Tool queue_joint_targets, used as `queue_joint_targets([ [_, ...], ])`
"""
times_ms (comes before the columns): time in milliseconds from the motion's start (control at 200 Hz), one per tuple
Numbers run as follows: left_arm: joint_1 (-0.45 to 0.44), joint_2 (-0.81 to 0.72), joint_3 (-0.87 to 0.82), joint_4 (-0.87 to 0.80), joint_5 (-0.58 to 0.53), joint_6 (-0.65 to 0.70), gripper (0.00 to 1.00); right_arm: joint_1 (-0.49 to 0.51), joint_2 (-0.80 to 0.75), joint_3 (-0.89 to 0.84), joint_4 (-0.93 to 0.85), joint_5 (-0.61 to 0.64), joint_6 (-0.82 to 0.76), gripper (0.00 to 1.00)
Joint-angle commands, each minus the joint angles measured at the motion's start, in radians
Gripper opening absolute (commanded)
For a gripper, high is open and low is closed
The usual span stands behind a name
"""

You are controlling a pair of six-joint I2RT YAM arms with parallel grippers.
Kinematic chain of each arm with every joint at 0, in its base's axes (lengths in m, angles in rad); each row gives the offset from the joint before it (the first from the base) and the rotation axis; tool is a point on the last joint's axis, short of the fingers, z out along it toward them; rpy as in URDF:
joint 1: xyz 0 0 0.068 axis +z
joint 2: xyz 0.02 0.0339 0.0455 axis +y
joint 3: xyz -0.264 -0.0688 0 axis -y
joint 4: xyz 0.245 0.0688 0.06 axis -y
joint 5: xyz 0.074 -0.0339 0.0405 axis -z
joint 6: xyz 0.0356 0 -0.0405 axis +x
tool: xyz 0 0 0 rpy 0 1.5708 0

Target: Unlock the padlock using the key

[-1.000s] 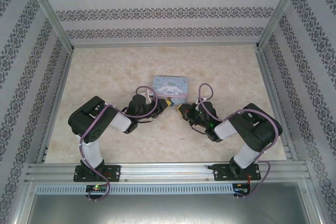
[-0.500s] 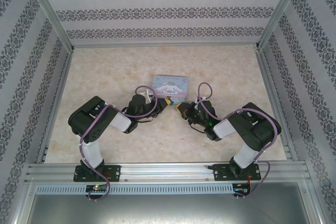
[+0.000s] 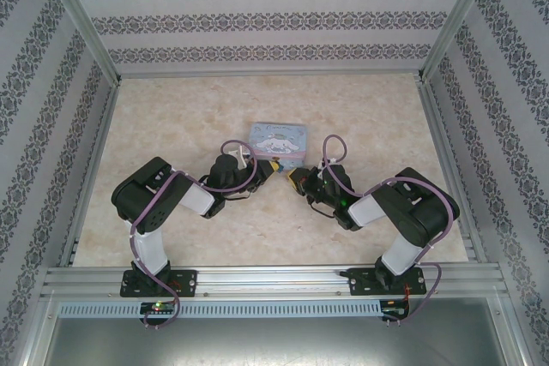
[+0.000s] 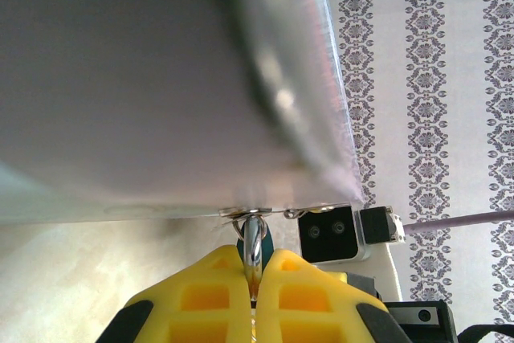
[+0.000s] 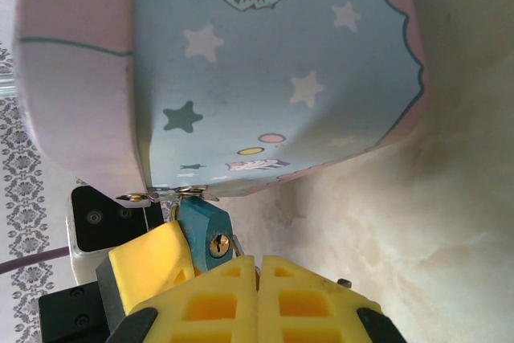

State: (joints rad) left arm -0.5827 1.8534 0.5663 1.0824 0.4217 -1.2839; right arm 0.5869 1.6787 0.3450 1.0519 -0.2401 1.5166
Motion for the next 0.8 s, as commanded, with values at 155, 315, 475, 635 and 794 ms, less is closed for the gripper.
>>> queue_joint_targets([
  [155, -0.014, 0.016, -0.010, 0.055, 0.022, 0.024, 0.00, 0.009, -0.011, 0.016, 0.059, 0.001, -0.007, 0.00],
  [315, -0.014, 0.018, -0.012, 0.056, 0.023, 0.026, 0.00, 0.003, -0.020, 0.014, 0.048, -0.003, -0.013, 0.00],
  [475, -0.014, 0.021, -0.016, 0.057, 0.020, 0.026, 0.00, -0.003, -0.031, 0.011, 0.039, -0.005, -0.017, 0.00],
  [635, -0.014, 0.026, -0.013, 0.060, 0.021, 0.026, 0.00, -0.006, -0.033, 0.009, 0.037, -0.005, -0.018, 0.00],
  [794, -0.014, 0.030, -0.010, 0.062, 0.022, 0.025, 0.00, -0.007, -0.031, 0.014, 0.039, -0.010, -0.018, 0.00],
])
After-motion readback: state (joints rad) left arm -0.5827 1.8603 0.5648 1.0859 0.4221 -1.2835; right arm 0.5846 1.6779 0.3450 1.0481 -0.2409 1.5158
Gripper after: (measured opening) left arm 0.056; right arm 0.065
